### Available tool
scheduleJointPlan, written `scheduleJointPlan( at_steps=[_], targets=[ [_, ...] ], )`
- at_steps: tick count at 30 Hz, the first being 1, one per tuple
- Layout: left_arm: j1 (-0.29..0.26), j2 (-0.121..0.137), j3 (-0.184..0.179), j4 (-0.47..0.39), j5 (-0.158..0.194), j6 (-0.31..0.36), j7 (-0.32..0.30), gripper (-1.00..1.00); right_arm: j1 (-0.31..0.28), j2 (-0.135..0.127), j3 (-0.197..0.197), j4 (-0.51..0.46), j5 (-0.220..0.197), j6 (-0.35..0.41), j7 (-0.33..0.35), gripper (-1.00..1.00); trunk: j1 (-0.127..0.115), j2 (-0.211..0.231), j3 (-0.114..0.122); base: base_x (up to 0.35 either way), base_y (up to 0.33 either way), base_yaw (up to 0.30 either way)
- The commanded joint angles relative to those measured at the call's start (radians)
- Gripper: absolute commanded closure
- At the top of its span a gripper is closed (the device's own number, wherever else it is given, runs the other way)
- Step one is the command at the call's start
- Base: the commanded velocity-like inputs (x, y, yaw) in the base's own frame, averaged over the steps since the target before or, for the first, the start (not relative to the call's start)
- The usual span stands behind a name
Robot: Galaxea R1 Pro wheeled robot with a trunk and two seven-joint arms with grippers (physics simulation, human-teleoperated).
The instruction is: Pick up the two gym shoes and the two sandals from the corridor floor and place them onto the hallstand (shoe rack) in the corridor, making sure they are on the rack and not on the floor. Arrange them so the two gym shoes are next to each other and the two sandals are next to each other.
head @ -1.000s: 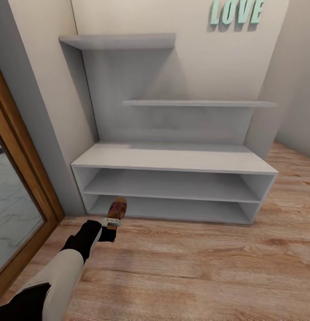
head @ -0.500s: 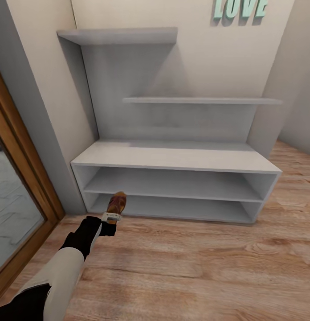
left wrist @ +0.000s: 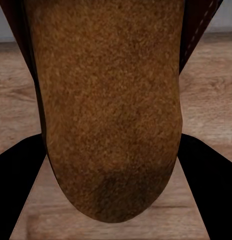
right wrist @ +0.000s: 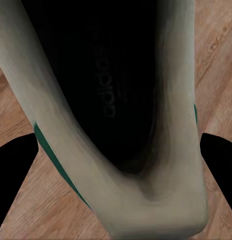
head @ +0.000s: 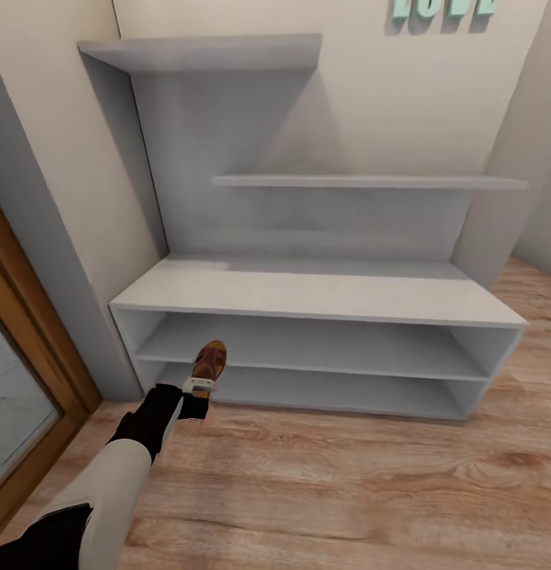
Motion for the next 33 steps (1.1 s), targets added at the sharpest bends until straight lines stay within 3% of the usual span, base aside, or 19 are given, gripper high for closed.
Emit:
scheduleJointPlan(
  at_steps=[1, 23, 33],
  targets=[
    [-0.001, -0.001, 0.008, -0.002, -0.01, 0.003, -0.009, 1.0, -0.001, 0.0, -0.001, -0.001, 0.011, 0.004, 0.01, 1.0, 0.0, 0.0, -0.001, 0.346, 0.0, 0.0],
    [-0.001, 0.0, 0.008, 0.0, -0.012, 0.003, -0.009, 1.0, -0.001, 0.0, 0.001, -0.001, 0.011, 0.004, 0.01, 1.0, 0.0, 0.0, -0.001, 0.339, 0.036, 0.0],
    [-0.001, -0.001, 0.007, -0.002, -0.012, 0.003, -0.009, 1.0, -0.001, 0.0, 0.001, -0.001, 0.011, 0.004, 0.01, 1.0, 0.0, 0.0, -0.001, 0.036, 0.006, 0.0]
  ],
)
